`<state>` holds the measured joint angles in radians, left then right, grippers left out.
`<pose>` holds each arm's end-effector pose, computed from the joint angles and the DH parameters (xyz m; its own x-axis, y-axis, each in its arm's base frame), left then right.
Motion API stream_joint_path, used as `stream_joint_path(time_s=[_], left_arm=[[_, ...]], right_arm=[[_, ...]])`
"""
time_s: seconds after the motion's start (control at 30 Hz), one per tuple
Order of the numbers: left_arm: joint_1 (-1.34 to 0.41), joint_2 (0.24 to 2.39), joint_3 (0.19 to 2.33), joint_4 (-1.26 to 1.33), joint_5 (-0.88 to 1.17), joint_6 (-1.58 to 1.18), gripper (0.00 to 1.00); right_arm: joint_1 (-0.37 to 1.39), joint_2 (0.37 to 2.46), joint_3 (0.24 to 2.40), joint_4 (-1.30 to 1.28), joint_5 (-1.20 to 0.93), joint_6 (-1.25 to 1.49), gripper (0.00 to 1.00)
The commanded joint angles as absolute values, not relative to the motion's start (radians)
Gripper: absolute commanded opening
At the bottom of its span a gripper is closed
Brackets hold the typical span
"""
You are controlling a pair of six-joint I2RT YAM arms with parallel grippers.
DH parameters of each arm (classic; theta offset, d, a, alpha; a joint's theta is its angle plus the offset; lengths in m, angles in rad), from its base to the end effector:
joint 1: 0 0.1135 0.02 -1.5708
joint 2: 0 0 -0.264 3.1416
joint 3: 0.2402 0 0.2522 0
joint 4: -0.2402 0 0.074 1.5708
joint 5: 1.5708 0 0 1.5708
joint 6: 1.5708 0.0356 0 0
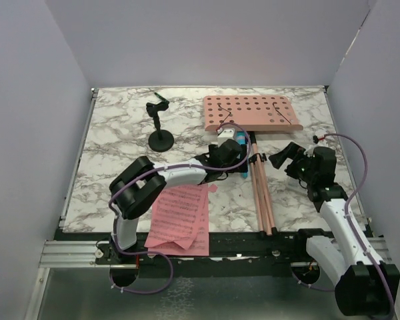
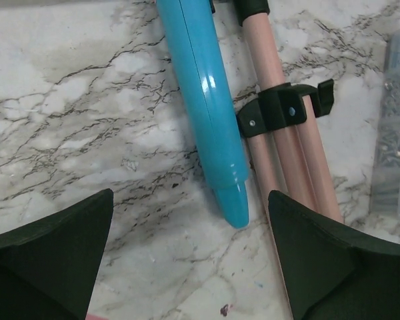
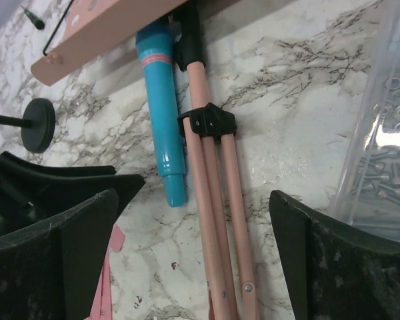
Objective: Set up the instrument practice props
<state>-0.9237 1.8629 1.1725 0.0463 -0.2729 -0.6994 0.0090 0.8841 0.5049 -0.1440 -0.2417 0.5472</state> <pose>0.2546 -0.3211 0.1916 -0.6880 -0.1178 -0.7161 0.2555 0.8843 -0.3909 0.1964 0.0103 0.2285 -0.5391 0.5004 -0.6775 0.0755 0.8299 0.5528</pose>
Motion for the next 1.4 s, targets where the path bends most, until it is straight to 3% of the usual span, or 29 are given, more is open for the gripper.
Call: stream_joint_path(time_s=[0.0, 0.17, 0.33, 0.47, 0.73, 0.93, 1.37], left_arm=[[-0.940, 1.983, 1.300, 0.002, -0.408, -0.760, 0.99], [-0.942, 2.078, 1.393, -0.031, -0.431, -0.769, 0.90], [-0.946, 2.145, 1.466, -0.043, -0.436, -0.712, 0.69], [-0.950, 2.175, 1.501, -0.105, -0.482, -0.677, 0.60], [-0.948, 2.135, 1.451, -0.173, -0.577, -0.635, 0.47], [-0.904, 2.052, 1.337, -0.190, -0.584, -0.640, 0.29], [-0.669, 1.767, 1.001, -0.205, -0.583, -0.613, 0.28]], right_arm=[[0.006, 0.785, 0.533, -0.242, -0.146, 0.541, 1.00], [0.005, 0.756, 0.533, -0.249, -0.155, 0.542, 1.00], [0.005, 0.778, 0.543, -0.259, -0.162, 0.542, 1.00], [0.006, 0.790, 0.564, -0.277, -0.154, 0.534, 1.00], [0.005, 0.808, 0.569, -0.265, -0.175, 0.527, 1.00], [0.005, 0.828, 0.563, -0.254, -0.200, 0.535, 1.00], [0.005, 0.914, 0.545, -0.207, -0.285, 0.464, 1.00]])
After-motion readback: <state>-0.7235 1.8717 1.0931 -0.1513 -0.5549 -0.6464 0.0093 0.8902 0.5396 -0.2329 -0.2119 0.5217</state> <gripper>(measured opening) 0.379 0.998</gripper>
